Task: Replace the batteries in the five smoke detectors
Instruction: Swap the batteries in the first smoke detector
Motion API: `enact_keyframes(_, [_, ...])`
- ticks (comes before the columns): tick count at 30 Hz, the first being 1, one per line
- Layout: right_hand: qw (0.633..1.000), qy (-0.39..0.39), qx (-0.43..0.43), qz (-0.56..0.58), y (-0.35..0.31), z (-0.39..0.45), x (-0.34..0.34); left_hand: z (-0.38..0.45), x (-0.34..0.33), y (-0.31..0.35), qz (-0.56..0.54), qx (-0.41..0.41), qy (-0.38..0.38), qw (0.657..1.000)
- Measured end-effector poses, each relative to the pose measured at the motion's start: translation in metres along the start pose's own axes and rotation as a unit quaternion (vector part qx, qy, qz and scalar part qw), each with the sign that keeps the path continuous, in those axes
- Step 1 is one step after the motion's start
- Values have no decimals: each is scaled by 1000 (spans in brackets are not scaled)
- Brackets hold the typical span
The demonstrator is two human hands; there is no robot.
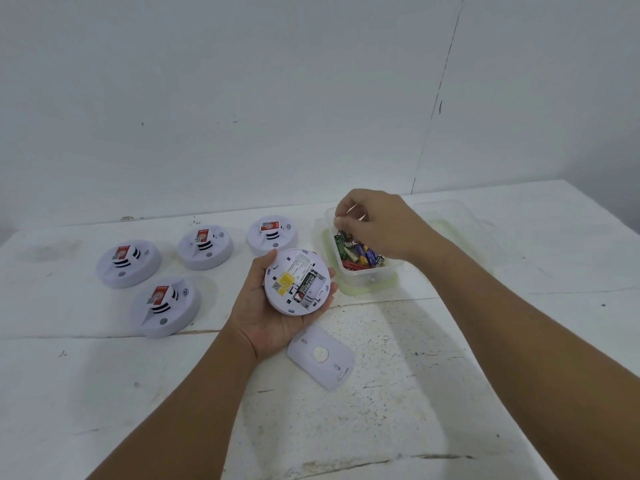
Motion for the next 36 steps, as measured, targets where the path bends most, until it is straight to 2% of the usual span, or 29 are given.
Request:
enact_keyframes(3, [984, 74, -29, 157, -9, -20, 4, 0, -1, 0, -5, -4, -3, 1000])
enact_keyframes(8, [957, 105, -25, 269, -27, -53, -16, 1, -3, 1, -16, -19, -23, 999])
enact_keyframes(12, [948, 133, -13, 290, -36, -82, -40, -2, -6, 0, 17, -22, -38, 999])
enact_keyframes(19, [941, 201, -32, 270, -3, -113, -64, -3, -4, -2, 28, -23, -30, 999])
enact_keyframes(25, [916, 207, -76, 335, 30, -125, -80, 3, -4, -6, 60, -10, -47, 997])
enact_keyframes(36, [885, 203, -84, 411, 41, -122, -84, -3, -8, -9, 45, 2, -41, 998])
Point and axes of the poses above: each hand's wrist, its own z-axis towards the middle knuckle, its own x-axis out of the back of the hand, y = z × x, the point moved 8 cm from there along z, towards the middle knuckle, and after that the axes turned 7 degrees about y, right-handed, at the moved point
